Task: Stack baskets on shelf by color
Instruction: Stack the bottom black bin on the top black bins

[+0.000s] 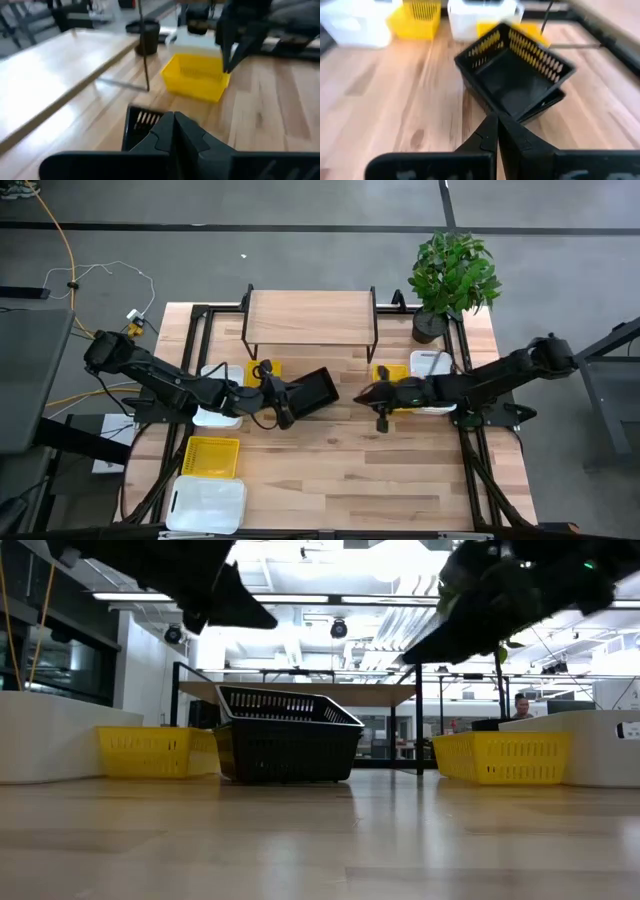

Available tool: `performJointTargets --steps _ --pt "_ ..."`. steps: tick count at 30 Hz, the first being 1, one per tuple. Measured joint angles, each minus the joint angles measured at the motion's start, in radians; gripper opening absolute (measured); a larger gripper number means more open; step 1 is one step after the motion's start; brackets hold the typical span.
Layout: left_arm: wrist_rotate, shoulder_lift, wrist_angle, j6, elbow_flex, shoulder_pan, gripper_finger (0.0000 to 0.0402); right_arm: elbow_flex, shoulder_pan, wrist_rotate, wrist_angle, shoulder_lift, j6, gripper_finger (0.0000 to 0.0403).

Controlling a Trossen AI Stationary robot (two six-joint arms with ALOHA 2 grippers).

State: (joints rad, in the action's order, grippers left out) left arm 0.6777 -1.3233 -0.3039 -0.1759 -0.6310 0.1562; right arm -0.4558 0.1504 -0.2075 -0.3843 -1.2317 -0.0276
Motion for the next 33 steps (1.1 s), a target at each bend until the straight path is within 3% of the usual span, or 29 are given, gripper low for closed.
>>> performJointTargets --steps 6,12,25,29,33 --pt "-0.042 0.007 -0.114 0.086 0.0 -0.002 0.0 0.248 -0.015 0.01 -0.286 0.263 -0.035 0.0" --pt "-0.114 0.009 -0.173 0.103 -0.001 -0.046 0.0 0.339 -0.011 0.016 -0.348 0.421 -0.043 0.0" --pt "-0.292 -0.173 -0.245 0.091 -0.001 -0.172 0.0 0.341 -0.01 0.008 -0.347 0.439 -0.039 0.0" --pt "-0.287 -0.244 -0.277 0.092 -0.001 -0.191 0.0 0.341 -0.01 0.008 -0.347 0.439 -0.042 0.0" --pt "-0.184 -0.271 -0.291 0.11 -0.001 -0.212 0.0 0.341 -0.01 0.008 -0.345 0.439 -0.043 0.0"
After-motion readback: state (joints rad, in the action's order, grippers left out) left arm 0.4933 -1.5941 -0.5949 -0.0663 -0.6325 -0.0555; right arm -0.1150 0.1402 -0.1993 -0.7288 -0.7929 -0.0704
